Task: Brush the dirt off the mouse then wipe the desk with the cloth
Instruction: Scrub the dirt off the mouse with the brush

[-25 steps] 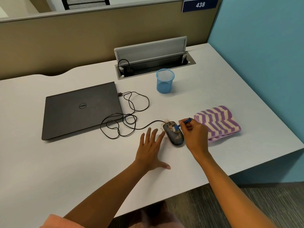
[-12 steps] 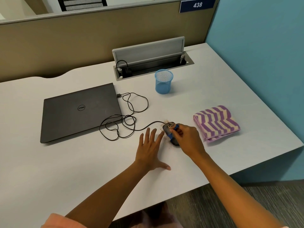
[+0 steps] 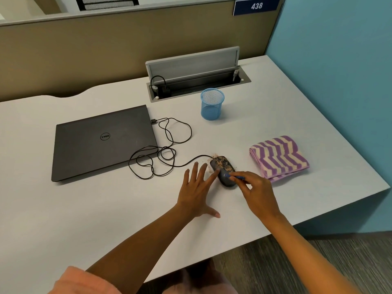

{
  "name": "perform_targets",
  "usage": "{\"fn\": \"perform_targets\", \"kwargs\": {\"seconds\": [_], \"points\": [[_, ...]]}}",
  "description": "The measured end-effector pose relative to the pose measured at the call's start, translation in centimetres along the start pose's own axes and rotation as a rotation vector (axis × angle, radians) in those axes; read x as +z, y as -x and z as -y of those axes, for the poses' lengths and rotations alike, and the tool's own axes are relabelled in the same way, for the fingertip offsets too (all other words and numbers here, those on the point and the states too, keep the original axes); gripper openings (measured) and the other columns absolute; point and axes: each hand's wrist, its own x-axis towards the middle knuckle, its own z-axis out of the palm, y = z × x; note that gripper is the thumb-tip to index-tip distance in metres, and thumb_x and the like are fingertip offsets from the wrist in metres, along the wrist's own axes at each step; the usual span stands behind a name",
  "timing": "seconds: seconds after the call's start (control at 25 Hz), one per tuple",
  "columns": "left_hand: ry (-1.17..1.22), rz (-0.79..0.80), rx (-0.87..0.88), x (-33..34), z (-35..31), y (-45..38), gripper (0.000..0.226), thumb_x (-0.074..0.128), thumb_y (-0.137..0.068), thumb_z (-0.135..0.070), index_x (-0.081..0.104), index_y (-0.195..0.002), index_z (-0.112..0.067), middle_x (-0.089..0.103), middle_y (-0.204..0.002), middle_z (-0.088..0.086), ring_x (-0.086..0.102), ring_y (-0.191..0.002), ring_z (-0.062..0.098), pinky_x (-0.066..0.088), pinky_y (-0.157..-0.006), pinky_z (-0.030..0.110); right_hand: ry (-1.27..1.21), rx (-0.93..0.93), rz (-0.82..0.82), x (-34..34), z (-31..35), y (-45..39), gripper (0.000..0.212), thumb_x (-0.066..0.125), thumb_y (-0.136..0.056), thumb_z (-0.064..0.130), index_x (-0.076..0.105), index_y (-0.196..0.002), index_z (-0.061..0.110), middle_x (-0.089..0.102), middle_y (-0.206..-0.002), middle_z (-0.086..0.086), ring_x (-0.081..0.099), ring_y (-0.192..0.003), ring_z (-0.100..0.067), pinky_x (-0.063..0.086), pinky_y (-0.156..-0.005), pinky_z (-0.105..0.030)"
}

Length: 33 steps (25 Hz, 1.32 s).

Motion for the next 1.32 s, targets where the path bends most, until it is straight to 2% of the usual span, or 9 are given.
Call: {"fn": "perform_targets", "kwargs": {"seconds": [0.08, 0.2, 0.4, 0.6, 0.8, 0.92, 1.04, 1.2, 1.32], "points": [[-0.003, 0.007, 0.006, -0.1, -0.1, 0.0, 0.140, 0.067, -0.058, -0.086, -0.024, -0.152, -0.037, -0.022, -0.163, 0.010, -0.030, -0.145, 0.036, -0.016, -0.115, 0.053, 0.022, -0.012, -0.004, -0.4, -0.1, 0.0, 0.027, 0.068, -0.088, 0.019, 0.072, -0.114, 0.016, 0.073, -0.110, 0.002, 0.068, -0.101, -0.008, 0.055, -0.089, -0.018], [-0.019, 0.013, 0.019, -0.2, -0.1, -0.1, 0.137, 0.067, -0.058, -0.085, -0.021, -0.153, -0.039, -0.025, -0.162, 0.009, -0.031, -0.145, 0.036, -0.015, -0.115, 0.054, 0.165, -0.097, 0.084, -0.4, -0.3, 1.8, 0.032, 0.072, -0.082, 0.010, 0.071, -0.114, 0.013, 0.073, -0.111, -0.002, 0.070, -0.102, -0.014, 0.053, -0.091, -0.020], [-0.022, 0.021, 0.014, -0.3, -0.2, -0.2, 0.137, 0.068, -0.058, -0.084, -0.019, -0.153, -0.039, -0.028, -0.161, 0.009, -0.031, -0.144, 0.036, -0.014, -0.115, 0.054, 0.158, -0.116, 0.029, -0.4, -0.3, 2.3, 0.034, 0.072, -0.081, 0.010, 0.071, -0.115, 0.010, 0.073, -0.112, -0.005, 0.070, -0.102, -0.016, 0.054, -0.091, -0.024], [-0.043, 0.026, 0.020, -0.5, -0.4, -0.3, 0.136, 0.069, -0.059, -0.083, -0.018, -0.154, -0.039, -0.032, -0.159, 0.010, -0.031, -0.144, 0.037, -0.013, -0.116, 0.055, 0.239, -0.156, 0.156, -0.1, -0.2, 3.0, 0.033, 0.074, -0.079, 0.006, 0.073, -0.112, 0.011, 0.073, -0.113, -0.006, 0.071, -0.102, -0.020, 0.056, -0.090, -0.031], [-0.055, 0.023, 0.021, -0.6, -0.6, -0.4, 0.138, 0.069, -0.059, -0.083, -0.020, -0.153, -0.038, -0.033, -0.159, 0.010, -0.030, -0.145, 0.038, -0.010, -0.116, 0.056, 0.244, -0.200, 0.098, -0.1, -0.2, 2.9, 0.033, 0.076, -0.077, 0.006, 0.074, -0.110, 0.010, 0.074, -0.110, -0.007, 0.072, -0.099, -0.019, 0.055, -0.089, -0.027], [-0.064, 0.040, 0.023, -0.8, -0.7, -0.3, 0.137, 0.069, -0.060, -0.083, -0.021, -0.153, -0.038, -0.033, -0.159, 0.011, -0.029, -0.145, 0.038, -0.009, -0.116, 0.057, 0.269, -0.210, 0.155, 0.6, 0.0, 2.6, 0.035, 0.077, -0.076, 0.008, 0.073, -0.111, 0.008, 0.073, -0.111, -0.008, 0.072, -0.099, -0.022, 0.057, -0.088, -0.032], [-0.073, 0.041, 0.012, -0.8, -0.8, -0.3, 0.137, 0.069, -0.060, -0.082, -0.020, -0.153, -0.037, -0.029, -0.160, 0.011, -0.027, -0.146, 0.038, -0.007, -0.117, 0.057, 0.240, -0.224, 0.146, 0.4, -0.6, 4.1, 0.033, 0.079, -0.075, 0.005, 0.074, -0.108, 0.010, 0.075, -0.106, -0.006, 0.073, -0.095, -0.020, 0.057, -0.086, -0.029], [-0.063, 0.051, 0.009, -0.9, -0.9, -0.4, 0.137, 0.070, -0.060, -0.081, -0.020, -0.153, -0.038, -0.027, -0.161, 0.010, -0.026, -0.146, 0.038, -0.007, -0.117, 0.058, 0.237, -0.186, 0.099, 0.3, 0.0, 2.3, 0.033, 0.073, -0.081, 0.007, 0.071, -0.114, 0.010, 0.072, -0.113, -0.008, 0.071, -0.102, -0.021, 0.056, -0.091, -0.030], [-0.052, 0.058, -0.002, -0.9, -1.0, -0.3, 0.137, 0.071, -0.059, -0.081, -0.020, -0.153, -0.039, -0.024, -0.163, 0.009, -0.025, -0.147, 0.037, -0.007, -0.117, 0.058, 0.171, -0.113, 0.103, 0.2, 0.1, 1.8, 0.026, 0.069, -0.086, 0.012, 0.072, -0.111, 0.013, 0.073, -0.111, -0.004, 0.070, -0.101, -0.017, 0.049, -0.092, -0.018]]}}
